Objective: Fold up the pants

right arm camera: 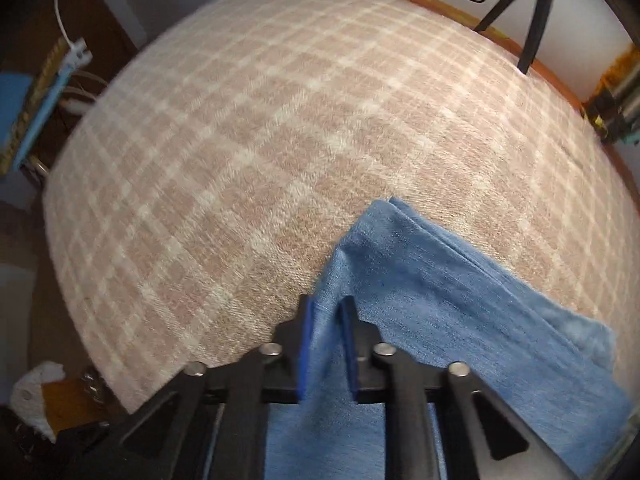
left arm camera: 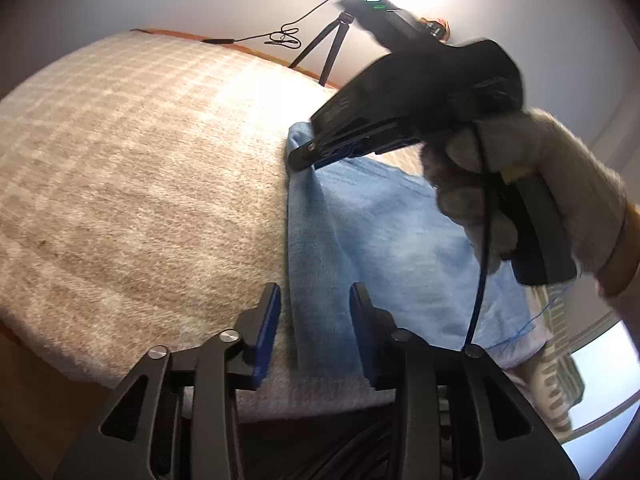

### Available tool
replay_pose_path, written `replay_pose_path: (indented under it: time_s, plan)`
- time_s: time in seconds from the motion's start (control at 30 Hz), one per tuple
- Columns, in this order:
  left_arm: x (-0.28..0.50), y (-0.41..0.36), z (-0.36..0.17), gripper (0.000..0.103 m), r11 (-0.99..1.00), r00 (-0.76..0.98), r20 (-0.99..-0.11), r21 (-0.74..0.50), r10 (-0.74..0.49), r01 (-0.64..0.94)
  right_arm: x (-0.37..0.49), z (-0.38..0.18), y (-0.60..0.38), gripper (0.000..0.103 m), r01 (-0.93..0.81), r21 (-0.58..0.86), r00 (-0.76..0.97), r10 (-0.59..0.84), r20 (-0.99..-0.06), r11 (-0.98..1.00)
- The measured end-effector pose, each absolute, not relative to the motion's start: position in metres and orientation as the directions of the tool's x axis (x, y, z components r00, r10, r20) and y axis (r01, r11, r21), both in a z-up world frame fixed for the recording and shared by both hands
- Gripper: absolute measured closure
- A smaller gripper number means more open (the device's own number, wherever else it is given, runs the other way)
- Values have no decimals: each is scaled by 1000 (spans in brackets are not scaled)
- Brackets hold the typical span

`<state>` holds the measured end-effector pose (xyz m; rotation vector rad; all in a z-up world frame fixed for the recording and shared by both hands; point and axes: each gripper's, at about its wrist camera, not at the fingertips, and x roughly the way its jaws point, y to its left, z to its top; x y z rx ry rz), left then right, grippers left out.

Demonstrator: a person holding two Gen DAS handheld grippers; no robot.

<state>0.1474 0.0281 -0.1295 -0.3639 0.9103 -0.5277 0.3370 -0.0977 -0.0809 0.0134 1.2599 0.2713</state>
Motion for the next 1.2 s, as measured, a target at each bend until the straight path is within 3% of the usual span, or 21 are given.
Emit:
replay_pose_path:
  time_s: [0.2,0.37,0.4,0.5,0.57,0.83,0.87,0.93,1.0,1.2]
  plan:
    - [156,31,-136,62,759,463,-616,-605,-637,240,326,-54,-142,103,-127,345,377,367,-851,930]
    - [158,21,-132,63,777,475,-629,-584,-615,234,327,-36,-165,102,-129,374,403,393,-826,919]
    - [158,22,-132,64,771,471,-625,-592,-623,235,327,-35,-163,97,-146,368,389,395,-832,918]
    - [156,13,-135,65,772,475,-621,-586,-623,246,322,-39,-143,58,-172,331,353,372,-859,928]
    - [154,8,-133,65,773,484,-616,-583,-622,251,323,-46,-129,58,-177,293,341,337,-877,940]
    - [142,14,-125,65,791,499,-622,-547,-603,274,332,-75,-89,60,-190,129,279,180,-943,973]
    - [141,15,-125,65,796,503,-625,-541,-596,271,333,-78,-86,64,-191,115,274,166,-947,975]
    - [142,17,-123,62,810,526,-627,-525,-575,260,333,-83,-82,84,-197,84,275,137,-952,977]
    - [141,19,-121,62,812,537,-623,-527,-569,249,330,-82,-84,97,-199,102,293,159,-943,975]
    - [156,18,-136,62,776,485,-625,-592,-612,216,322,-66,-115,102,-157,248,341,288,-895,956]
